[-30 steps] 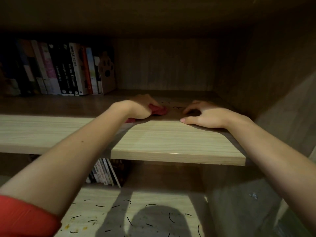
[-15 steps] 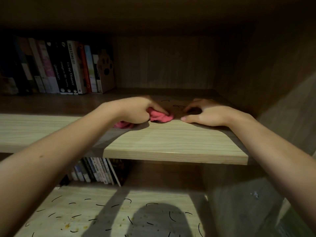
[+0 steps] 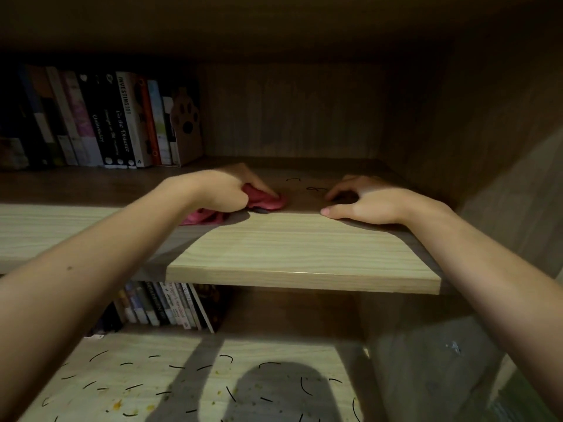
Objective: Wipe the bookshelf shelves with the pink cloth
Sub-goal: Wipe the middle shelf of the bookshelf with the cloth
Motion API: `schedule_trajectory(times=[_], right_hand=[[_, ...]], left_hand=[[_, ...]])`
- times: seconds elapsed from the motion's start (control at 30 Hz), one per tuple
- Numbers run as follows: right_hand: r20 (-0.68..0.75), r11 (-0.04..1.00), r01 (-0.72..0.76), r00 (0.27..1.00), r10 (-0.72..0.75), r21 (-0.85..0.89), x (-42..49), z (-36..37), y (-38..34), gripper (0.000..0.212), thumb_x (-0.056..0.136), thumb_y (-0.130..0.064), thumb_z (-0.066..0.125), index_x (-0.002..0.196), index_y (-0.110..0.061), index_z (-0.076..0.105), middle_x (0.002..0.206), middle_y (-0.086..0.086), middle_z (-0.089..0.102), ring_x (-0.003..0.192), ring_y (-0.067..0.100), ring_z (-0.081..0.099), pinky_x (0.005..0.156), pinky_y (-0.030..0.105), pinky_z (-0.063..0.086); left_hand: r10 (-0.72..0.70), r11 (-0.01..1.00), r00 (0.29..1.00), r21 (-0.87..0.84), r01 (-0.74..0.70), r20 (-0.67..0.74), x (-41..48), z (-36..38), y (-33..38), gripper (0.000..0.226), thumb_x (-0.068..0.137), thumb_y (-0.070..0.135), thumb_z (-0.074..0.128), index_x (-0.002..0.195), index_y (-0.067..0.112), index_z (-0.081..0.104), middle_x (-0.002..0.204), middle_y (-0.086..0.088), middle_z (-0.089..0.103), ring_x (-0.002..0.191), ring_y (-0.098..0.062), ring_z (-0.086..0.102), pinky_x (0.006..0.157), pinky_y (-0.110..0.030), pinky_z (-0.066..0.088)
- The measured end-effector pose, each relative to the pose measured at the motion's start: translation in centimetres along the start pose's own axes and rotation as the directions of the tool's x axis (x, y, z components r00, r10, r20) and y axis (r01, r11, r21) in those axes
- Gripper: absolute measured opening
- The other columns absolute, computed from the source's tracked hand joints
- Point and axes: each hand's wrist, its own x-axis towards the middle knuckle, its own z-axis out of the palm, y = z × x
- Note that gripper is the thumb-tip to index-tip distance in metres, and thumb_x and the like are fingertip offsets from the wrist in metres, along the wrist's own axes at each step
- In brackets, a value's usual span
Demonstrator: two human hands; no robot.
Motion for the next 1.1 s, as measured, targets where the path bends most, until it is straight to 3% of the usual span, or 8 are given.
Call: schedule_trajectory(times=[0.13,0.23,0.33,0.4,0.67,0.9,1.0,1.1], right_hand=[[0.001,1.0,-0.02,1.0,0.02,-0.004,0.1,0.0,0.0,0.045,0.087,-0.053,0.053,0.125,-0.028,0.054,0.144,0.001,0.036,0.128,0.02,0.037,0.1,0.033,0.033],[0.003,1.0,-0.027,1.0,0.027,0.002,0.1,0.2,0.0,0.045,0.087,-0.052,0.053,0.125,-0.028,0.054,0.145,0.001,0.036,0.129,0.021,0.037,0.1,0.033,0.032],[0.002,0.999,-0.041,0.999,0.041,-0.003,0.2,0.0,0.1,0.045,0.089,-0.05,0.053,0.126,-0.026,0.054,0.139,0.0,0.041,0.122,0.019,0.041,0.092,0.029,0.032],[-0.047,0.996,-0.077,0.996,0.078,0.034,0.3,-0.1,0.5,0.046,0.089,-0.048,0.054,0.129,-0.026,0.052,0.139,0.0,0.043,0.122,0.019,0.043,0.093,0.03,0.033],[-0.007,0.972,-0.219,0.976,0.219,-0.083,1.7,-0.8,1.5,0.093,0.075,-0.074,0.049,0.148,-0.024,0.023,0.156,0.003,0.015,0.14,0.028,0.022,0.108,0.041,0.028],[0.069,0.984,-0.169,0.983,0.173,-0.052,3.0,-0.7,3.2,0.12,0.043,-0.091,0.036,0.145,-0.029,0.03,0.151,-0.003,0.024,0.135,0.023,0.03,0.102,0.035,0.031],[0.065,0.988,-0.144,0.987,0.147,-0.053,3.6,-0.4,3.7,0.115,0.049,-0.087,0.037,0.146,-0.025,0.03,0.151,-0.004,0.023,0.136,0.023,0.029,0.108,0.038,0.03],[0.064,0.99,-0.127,0.989,0.131,-0.061,4.1,-0.4,3.8,0.121,0.044,-0.089,0.037,0.146,-0.025,0.031,0.151,-0.003,0.023,0.137,0.023,0.029,0.109,0.039,0.03]], left_hand=[[0.063,0.997,0.996,-0.047,-0.066,-0.06,1.5,0.8,2.1,0.039,0.095,0.014,0.043,0.128,0.03,0.057,0.12,0.001,0.06,0.104,-0.022,0.057,0.096,-0.036,0.047],[0.068,0.997,0.997,-0.037,-0.069,-0.041,1.3,1.3,2.3,0.04,0.09,0.009,0.042,0.122,0.026,0.06,0.117,-0.002,0.063,0.1,-0.02,0.058,0.093,-0.035,0.049],[0.074,0.993,0.996,-0.088,-0.078,-0.052,0.7,1.6,1.3,0.048,0.089,0.005,0.043,0.125,0.034,0.058,0.117,0.01,0.059,0.104,-0.012,0.055,0.094,-0.03,0.047],[0.045,0.993,0.995,-0.105,-0.054,-0.086,1.1,1.6,1.8,0.043,0.092,0.007,0.042,0.123,0.031,0.058,0.109,0.003,0.062,0.095,-0.013,0.056,0.084,-0.029,0.049],[0.075,0.977,0.983,-0.185,-0.106,-0.166,2.8,2.3,3.8,0.045,0.095,0.002,0.041,0.131,0.025,0.054,0.132,-0.004,0.055,0.109,-0.019,0.052,0.083,-0.021,0.037],[0.021,0.991,0.986,-0.128,-0.042,-0.163,5.5,2.0,3.6,0.041,0.096,0.006,0.04,0.131,0.02,0.054,0.127,-0.009,0.057,0.101,-0.021,0.054,0.079,-0.025,0.04],[0.076,0.985,0.989,-0.145,-0.093,-0.124,6.5,1.5,3.4,0.039,0.097,0.012,0.042,0.128,0.029,0.058,0.132,0.0,0.056,0.116,-0.02,0.053,0.092,-0.026,0.042],[0.156,0.941,0.984,-0.291,-0.173,-0.081,6.5,0.9,2.9,0.049,0.09,0.002,0.044,0.106,0.042,0.068,0.121,0.017,0.06,0.113,-0.007,0.055,0.1,-0.023,0.04]])
